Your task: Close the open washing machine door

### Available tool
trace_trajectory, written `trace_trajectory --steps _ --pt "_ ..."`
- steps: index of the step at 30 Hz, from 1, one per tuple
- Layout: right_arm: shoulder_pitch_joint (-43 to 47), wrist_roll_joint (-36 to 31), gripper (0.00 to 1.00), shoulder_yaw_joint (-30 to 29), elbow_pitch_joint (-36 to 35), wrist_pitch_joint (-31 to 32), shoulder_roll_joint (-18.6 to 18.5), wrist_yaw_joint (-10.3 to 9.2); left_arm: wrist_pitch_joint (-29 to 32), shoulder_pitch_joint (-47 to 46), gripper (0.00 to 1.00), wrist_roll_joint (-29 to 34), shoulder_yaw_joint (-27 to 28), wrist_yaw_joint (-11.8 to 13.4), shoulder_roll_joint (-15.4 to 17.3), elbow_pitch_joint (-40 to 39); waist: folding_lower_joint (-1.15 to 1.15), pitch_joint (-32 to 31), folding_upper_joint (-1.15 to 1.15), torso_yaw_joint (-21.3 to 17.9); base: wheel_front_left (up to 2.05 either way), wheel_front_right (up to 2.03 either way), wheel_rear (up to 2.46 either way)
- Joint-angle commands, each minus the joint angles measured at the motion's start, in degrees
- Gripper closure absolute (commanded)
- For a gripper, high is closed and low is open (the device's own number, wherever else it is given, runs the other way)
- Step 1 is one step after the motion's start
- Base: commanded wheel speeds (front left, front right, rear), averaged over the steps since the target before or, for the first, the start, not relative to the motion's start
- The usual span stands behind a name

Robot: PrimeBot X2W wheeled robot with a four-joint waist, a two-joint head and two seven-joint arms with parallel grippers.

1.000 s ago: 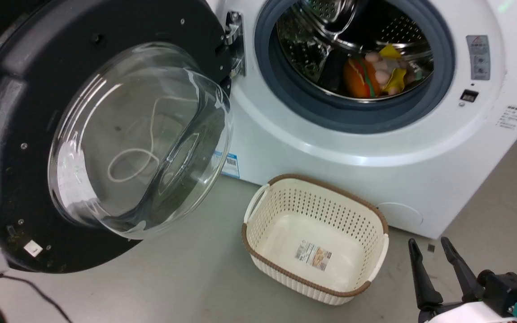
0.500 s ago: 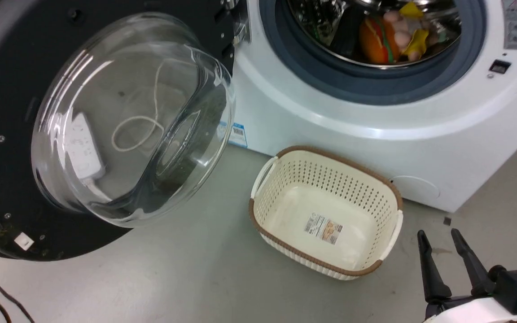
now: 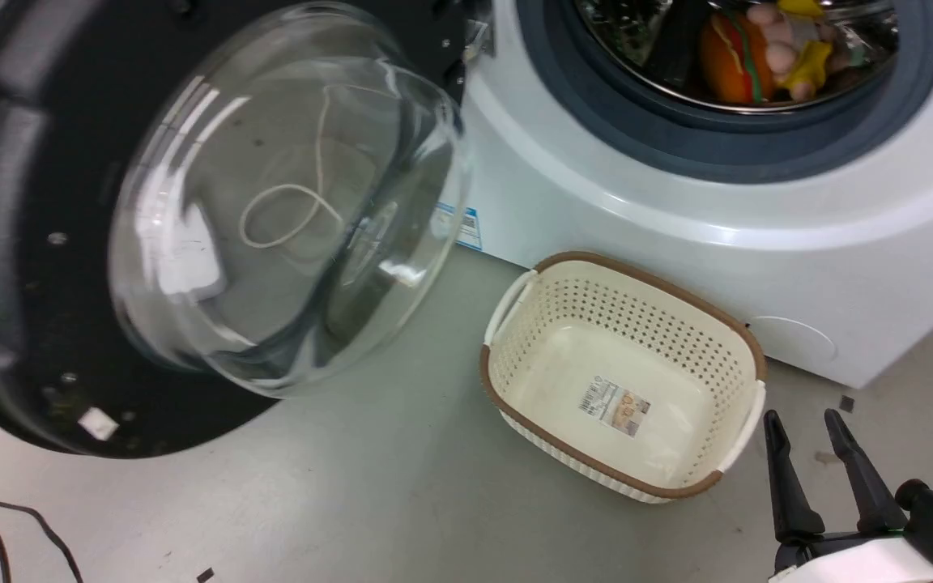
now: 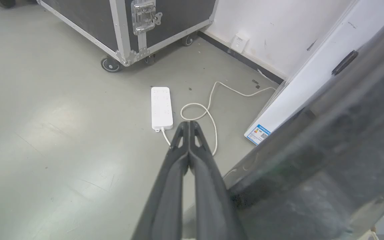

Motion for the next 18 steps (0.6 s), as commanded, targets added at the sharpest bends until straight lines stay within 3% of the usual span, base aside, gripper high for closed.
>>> trace_trajectory --steps 1,9,18 --pt "0.1 0.8 0.0 -0.1 0.4 -0.8 0.0 0.05 2.9 1.4 1.0 -3.6 -1.8 -0.8 0.9 -1.4 0.0 -0.3 0.0 0.9 0.0 0.0 0.0" --pt "0.0 3.1 0.0 -0.4 2.9 -2.8 0.0 0.05 9.9 6.4 1.0 -11.4 -11.4 -1.3 5.4 -9.9 0.0 -2.3 0.0 3.0 0.0 0.0 0.0" --pt "0.1 4.3 0.0 -1.2 5.5 -4.4 0.0 0.05 11.4 8.3 1.0 -16.1 -23.5 -1.8 8.7 -19.6 0.0 -3.6 0.0 3.5 0.0 0.0 0.0"
